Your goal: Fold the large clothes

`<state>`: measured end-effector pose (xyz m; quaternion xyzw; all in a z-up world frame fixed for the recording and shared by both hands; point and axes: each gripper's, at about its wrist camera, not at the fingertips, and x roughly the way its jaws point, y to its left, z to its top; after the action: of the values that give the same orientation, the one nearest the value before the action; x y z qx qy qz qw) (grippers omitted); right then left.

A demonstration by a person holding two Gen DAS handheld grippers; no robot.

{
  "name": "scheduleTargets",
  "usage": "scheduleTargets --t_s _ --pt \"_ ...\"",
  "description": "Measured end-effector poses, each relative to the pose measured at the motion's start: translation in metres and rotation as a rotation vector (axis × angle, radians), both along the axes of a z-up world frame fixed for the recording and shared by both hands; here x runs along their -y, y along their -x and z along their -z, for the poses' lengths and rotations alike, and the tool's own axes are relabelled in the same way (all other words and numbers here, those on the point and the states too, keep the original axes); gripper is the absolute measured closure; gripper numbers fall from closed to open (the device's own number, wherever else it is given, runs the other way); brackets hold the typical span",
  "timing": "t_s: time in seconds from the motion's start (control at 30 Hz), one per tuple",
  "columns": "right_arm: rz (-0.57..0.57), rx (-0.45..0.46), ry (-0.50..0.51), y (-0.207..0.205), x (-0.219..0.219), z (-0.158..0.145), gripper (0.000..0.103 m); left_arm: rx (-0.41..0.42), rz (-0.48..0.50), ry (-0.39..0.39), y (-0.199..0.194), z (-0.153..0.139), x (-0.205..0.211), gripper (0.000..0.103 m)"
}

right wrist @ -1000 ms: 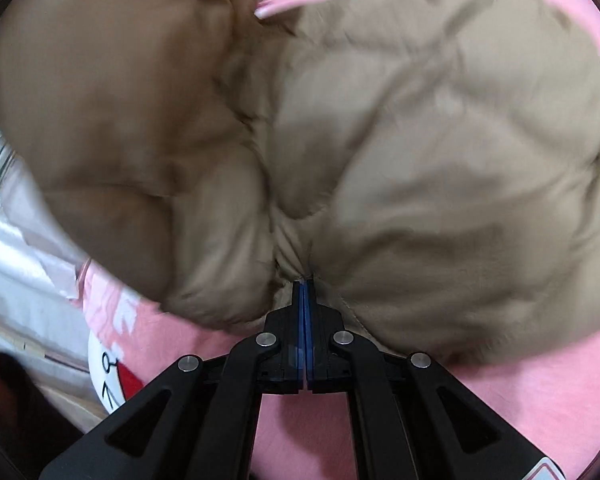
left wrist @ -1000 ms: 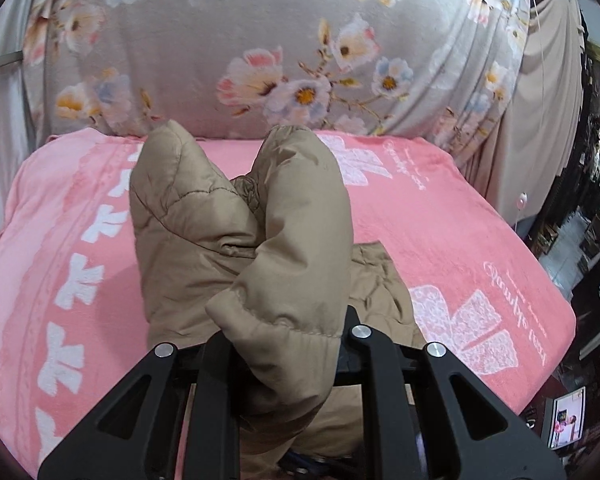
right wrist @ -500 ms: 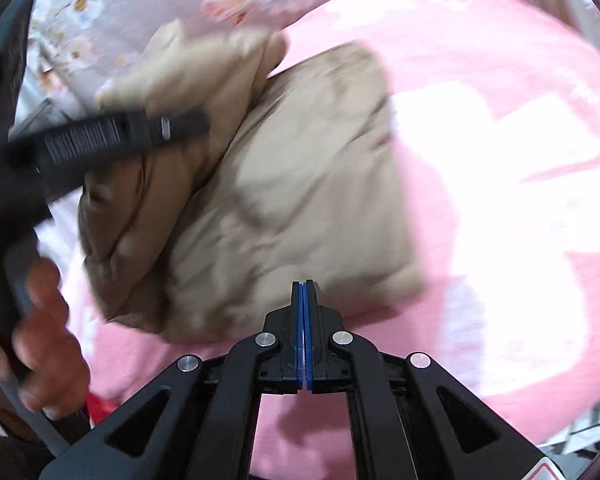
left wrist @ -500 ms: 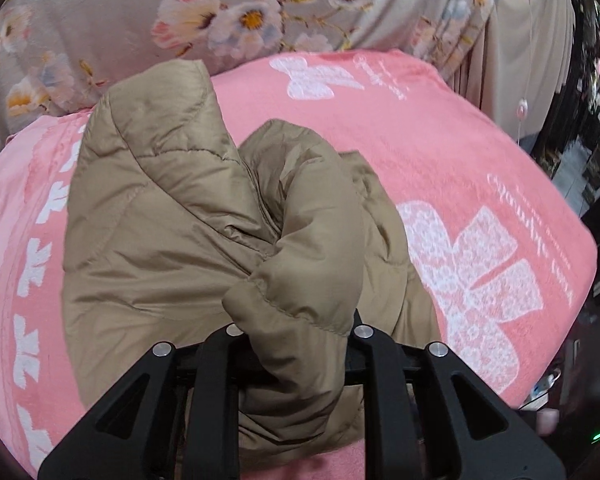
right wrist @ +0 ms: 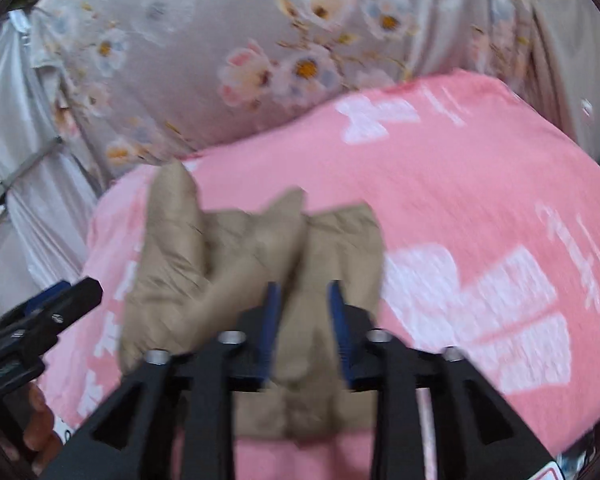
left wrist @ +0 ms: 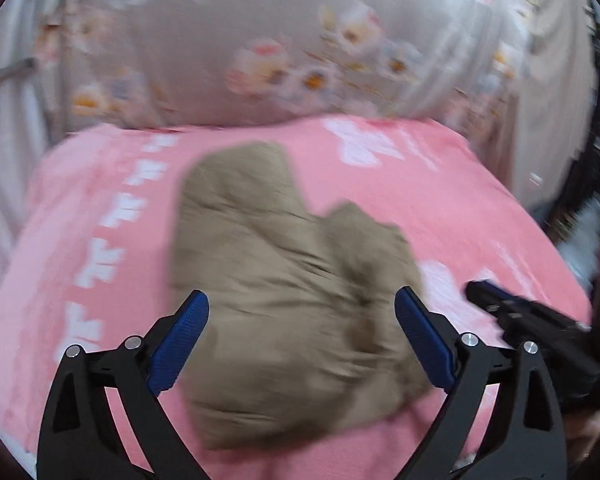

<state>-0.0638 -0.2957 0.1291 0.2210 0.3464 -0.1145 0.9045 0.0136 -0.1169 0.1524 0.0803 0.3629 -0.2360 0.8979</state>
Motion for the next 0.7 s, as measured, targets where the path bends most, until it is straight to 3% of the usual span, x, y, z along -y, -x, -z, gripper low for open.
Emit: scheduleTargets --t_s 0.03,0.17,0.3,0.37,0.4,0.47,0.5,0.7 --pt "-0.026 0.024 0.001 -0.015 -0.006 -0.007 0.048 0.008 -0.056 -0.014 -0.01 -0.001 -0.011 0.011" --pt "-0.087 0.006 0.019 -0.083 -0.028 -0.019 0.046 -0.036 -0.255 -0.064 -0.058 0.017 -0.051 0.011" --pt "-0.103 -0.081 -0.096 -0.14 -0.031 -0.001 0.046 -0.03 -0.342 -0.116 -0.078 0.029 -0.065 0.011" --pt "-0.104 -0.123 -0.106 -0.157 -0.038 0.01 0.046 -0.025 -0.358 -0.13 -0.082 0.033 -0.068 0.012" --pt "-0.108 -0.135 -0.104 -0.162 -0.041 0.014 0.053 -0.022 -0.36 -0.135 -0.084 0.033 -0.07 0.012" --pt "-0.114 -0.153 -0.137 -0.167 -0.041 0.023 0.083 -0.02 -0.362 -0.144 -0.085 0.035 -0.071 0.012" --pt "-0.125 -0.163 -0.165 -0.169 -0.04 0.027 0.103 -0.023 -0.359 -0.142 -0.086 0.035 -0.069 0.012" --pt "-0.085 -0.093 -0.083 -0.136 -0.026 0.012 0.103 -0.026 -0.332 -0.143 -0.09 0.035 -0.055 0.012"
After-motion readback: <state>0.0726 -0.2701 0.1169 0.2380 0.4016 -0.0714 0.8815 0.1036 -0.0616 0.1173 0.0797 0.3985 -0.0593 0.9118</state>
